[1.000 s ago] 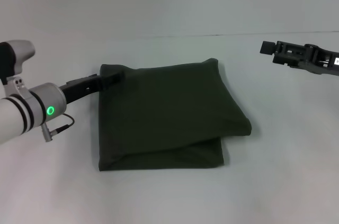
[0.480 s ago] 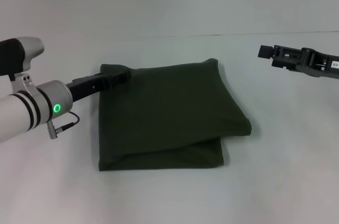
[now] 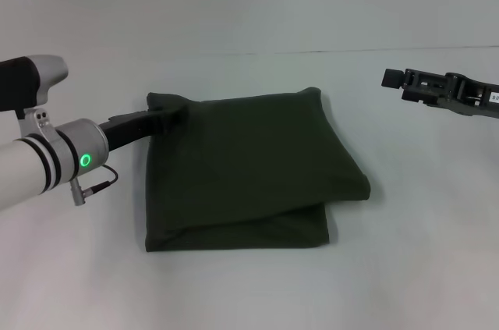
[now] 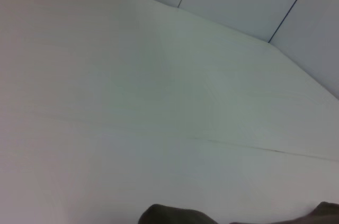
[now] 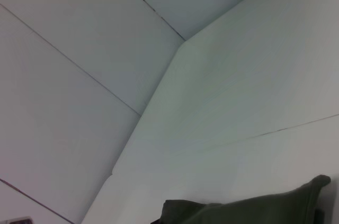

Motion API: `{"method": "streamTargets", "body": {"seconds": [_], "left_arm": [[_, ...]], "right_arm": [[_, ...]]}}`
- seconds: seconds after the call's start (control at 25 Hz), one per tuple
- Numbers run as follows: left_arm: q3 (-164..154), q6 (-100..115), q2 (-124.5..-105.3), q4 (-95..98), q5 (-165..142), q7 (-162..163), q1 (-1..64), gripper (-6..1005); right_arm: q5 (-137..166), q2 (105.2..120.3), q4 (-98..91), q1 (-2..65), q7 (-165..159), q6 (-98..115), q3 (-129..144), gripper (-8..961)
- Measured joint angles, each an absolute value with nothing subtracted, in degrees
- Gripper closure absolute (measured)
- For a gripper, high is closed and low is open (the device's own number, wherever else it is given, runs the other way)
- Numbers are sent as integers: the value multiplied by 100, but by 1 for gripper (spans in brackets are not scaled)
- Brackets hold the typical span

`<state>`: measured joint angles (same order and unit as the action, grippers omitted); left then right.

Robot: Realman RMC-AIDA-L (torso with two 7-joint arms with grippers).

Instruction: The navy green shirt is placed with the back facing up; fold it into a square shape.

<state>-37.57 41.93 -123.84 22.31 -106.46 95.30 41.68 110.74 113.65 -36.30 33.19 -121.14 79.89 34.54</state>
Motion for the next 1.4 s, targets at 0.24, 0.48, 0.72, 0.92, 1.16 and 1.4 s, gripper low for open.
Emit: {"method": "streamTargets", "body": {"seconds": [0.24, 0.48, 0.72, 0.92, 1.16, 1.4], "left_arm": [[-3755, 4193, -12384, 2234, -10652, 9523, 4185, 488], [-3753, 4188, -12384, 2239, -10656, 9521, 4191, 647], [-3721, 4186, -12384, 2248, -10623, 9539, 4206, 860], [-3706, 4251, -12380, 2253, -10487, 9564, 4214, 966], [-3703, 4320, -12368, 2256, -10298, 9567, 4279, 965], [-3695, 4301, -12367, 2223, -10175, 9570, 4345, 964]], "right_arm": [[11074, 11386, -3630, 3322, -12093, 7989, 3454, 26], [11073, 11395, -3630, 3319, -12088, 7989, 3454, 26], [11073, 11405, -3625, 3315, -12012, 7960, 3462, 26], [11074, 11408, -3575, 3313, -11915, 7907, 3471, 27], [11159, 11396, -3568, 3318, -11824, 7837, 3477, 27], [11301, 11384, -3568, 3372, -11799, 7769, 3482, 27]]}}
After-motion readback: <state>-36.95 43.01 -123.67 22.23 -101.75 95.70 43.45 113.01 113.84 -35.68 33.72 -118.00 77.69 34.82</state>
